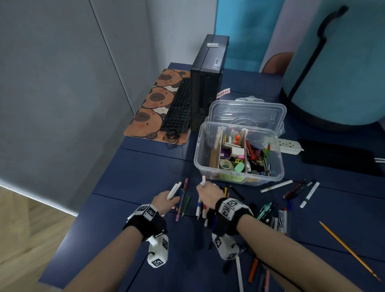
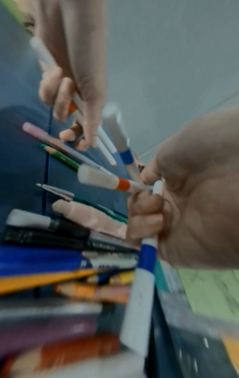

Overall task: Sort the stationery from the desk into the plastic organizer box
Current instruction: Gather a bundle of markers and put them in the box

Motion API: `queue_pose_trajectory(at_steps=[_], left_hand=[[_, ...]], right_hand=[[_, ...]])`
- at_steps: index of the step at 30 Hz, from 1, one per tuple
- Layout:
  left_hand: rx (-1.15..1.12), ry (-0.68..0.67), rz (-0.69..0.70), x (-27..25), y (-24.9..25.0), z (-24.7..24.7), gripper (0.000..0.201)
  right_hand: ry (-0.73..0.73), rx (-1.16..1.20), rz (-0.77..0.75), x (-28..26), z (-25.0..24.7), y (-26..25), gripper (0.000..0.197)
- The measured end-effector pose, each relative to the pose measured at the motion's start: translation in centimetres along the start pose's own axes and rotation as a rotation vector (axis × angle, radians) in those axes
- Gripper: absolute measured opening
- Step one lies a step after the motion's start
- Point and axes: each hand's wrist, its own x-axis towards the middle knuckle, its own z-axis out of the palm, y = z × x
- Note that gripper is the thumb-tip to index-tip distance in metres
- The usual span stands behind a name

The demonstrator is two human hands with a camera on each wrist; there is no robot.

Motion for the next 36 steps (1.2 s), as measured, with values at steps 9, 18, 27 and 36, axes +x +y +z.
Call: queue_pose_trajectory(at_steps=[9,18,27,36], left_hand=[[0.086,0.201,-0.013,-0.3,0.4,1.1,0.019],[0.148,0.394,0.117,-2.4,1.7,2.4,0.031],[0.309,0.025,0.443,-5.4,9.3,10.6,0.019],[0.462,0.016,0.256,-4.9,12.4,13.1,0.028]], right_hand=[[0.103,1.182,0.257,-4.6,-4.5,9.7,0.041],[0.237,1.420,0.302,-8.7,-5.1,14.2,0.028],[0.263,1.128,0.300,-10.8,-2.7,15.5,0.028],[0.287,1.103,0.353,-12.8,-1.5,18.8,0.015]])
